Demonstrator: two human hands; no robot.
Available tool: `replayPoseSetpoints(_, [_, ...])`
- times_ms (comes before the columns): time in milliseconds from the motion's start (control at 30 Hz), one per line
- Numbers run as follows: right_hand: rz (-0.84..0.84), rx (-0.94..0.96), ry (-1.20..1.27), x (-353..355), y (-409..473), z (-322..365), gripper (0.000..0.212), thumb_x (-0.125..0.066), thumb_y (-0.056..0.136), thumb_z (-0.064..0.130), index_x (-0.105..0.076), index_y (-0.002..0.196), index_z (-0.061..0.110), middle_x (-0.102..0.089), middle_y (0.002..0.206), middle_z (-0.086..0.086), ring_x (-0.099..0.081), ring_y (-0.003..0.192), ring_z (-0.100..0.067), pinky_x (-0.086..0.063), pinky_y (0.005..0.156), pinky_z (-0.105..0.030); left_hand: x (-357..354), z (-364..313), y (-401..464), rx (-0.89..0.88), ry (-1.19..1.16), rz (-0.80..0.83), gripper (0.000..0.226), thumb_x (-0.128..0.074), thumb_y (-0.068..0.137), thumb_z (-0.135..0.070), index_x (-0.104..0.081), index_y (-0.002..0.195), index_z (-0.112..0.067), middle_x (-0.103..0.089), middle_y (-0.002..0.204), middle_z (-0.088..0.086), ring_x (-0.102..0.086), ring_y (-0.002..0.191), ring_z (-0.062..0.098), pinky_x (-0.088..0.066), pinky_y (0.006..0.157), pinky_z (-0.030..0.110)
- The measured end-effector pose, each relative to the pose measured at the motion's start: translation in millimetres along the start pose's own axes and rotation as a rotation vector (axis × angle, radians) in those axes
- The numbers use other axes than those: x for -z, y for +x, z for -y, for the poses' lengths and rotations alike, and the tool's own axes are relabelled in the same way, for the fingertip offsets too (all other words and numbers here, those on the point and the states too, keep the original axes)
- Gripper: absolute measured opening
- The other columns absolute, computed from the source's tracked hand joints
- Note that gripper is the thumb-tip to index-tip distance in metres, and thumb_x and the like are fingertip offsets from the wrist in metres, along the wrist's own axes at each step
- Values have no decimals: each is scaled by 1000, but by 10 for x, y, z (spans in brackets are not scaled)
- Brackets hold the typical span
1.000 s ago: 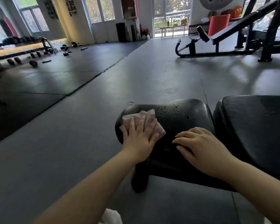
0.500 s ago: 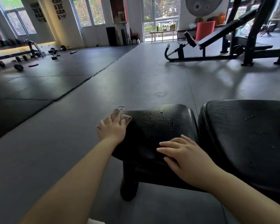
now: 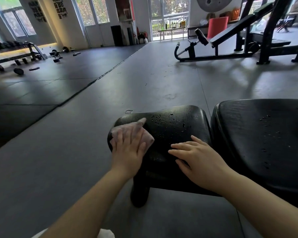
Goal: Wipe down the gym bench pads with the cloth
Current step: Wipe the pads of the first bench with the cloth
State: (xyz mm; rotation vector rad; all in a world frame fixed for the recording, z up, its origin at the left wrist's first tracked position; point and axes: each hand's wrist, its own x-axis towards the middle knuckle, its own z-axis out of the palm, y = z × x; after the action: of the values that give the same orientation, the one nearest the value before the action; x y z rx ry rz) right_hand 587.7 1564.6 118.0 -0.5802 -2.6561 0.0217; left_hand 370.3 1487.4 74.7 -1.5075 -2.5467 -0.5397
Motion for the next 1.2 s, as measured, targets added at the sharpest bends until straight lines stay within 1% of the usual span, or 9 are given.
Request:
replayPoseSetpoints(200, [-62, -53, 80, -25, -43, -7, 29, -55, 77, 17, -75, 97, 17, -69, 114, -3, -69, 95, -17, -43, 95, -41, 109, -549, -51, 294, -90, 88, 56, -5, 95, -52, -4, 149, -38, 8, 159, 5, 14, 143, 32, 8, 114, 52])
replayPoseSetpoints(300, [-111, -144, 151, 23, -30, -37, 28, -60, 79, 6, -73, 103, 11, -66, 120, -8, -67, 100, -23, -39, 94, -30, 46, -857, -250, 121, -123, 106, 86, 15, 69, -57, -9, 149, -37, 9, 158, 5, 15, 144, 32, 11, 112, 52])
replayPoseSetpoints(433, [-185, -266, 195, 87, 29, -67, 29, -62, 80, -2, -70, 108, 6, -63, 124, -10, -63, 107, -27, -42, 97, -31, 74, -1054, -394, -147, -51, 64, 60, -17, 87, -45, -48, 137, -30, -34, 150, 9, -26, 138, 43, -12, 107, 63])
replayPoseSetpoints(600, [-231, -350, 159, 139, 59, -1, 33, -58, 81, -6, -67, 112, 2, -62, 124, -11, -58, 112, -32, -35, 99, -30, 173, -1007, -428, -392, -94, 238, 73, 1, 79, -55, -6, 149, -38, 9, 159, -6, 18, 143, 26, 21, 108, 48])
replayPoseSetpoints(667, [-213, -370, 156, 147, 25, 75, 35, -57, 83, -5, -66, 116, 3, -59, 128, -11, -55, 116, -30, -35, 99, -29, 303, -855, -357, -472, -173, 336, 65, -10, 86, -50, -7, 149, -37, 9, 159, -3, 15, 144, 22, 13, 114, 43])
replayPoseSetpoints(767, [-221, -358, 117, 73, 1, 247, 36, -52, 83, -5, -65, 116, 1, -59, 127, -14, -57, 115, -30, -36, 99, -27, 460, -565, -277, -448, -398, 282, 60, -31, 87, -35, -30, 146, -26, -16, 156, 5, -10, 144, 20, -4, 115, 26])
replayPoseSetpoints(900, [-133, -375, -135, -154, 123, 502, 45, -43, 79, 17, -68, 108, -5, -65, 113, -23, -63, 106, -38, -46, 94, -44, 440, -276, -149, -345, -284, 66, 51, -45, 80, -22, -53, 130, -13, -45, 139, 12, -39, 129, 30, -25, 110, 36])
replayPoseSetpoints(1033, [106, -552, -220, -256, 407, 756, 61, -32, 80, 45, -69, 111, 8, -66, 115, -19, -58, 109, -46, -47, 89, -56, 417, -178, -102, -358, -178, 24, 51, -52, 71, -23, -61, 120, -15, -57, 126, 14, -52, 117, 34, -41, 99, 46])
replayPoseSetpoints(1200, [236, -570, -249, -292, 444, 659, 62, -30, 82, 51, -66, 120, 19, -65, 119, -14, -54, 112, -51, -43, 88, -64, 409, -69, -76, -411, -84, 166, 65, -63, 81, -35, -40, 141, -24, -35, 147, 4, -28, 137, 23, -24, 114, 38])
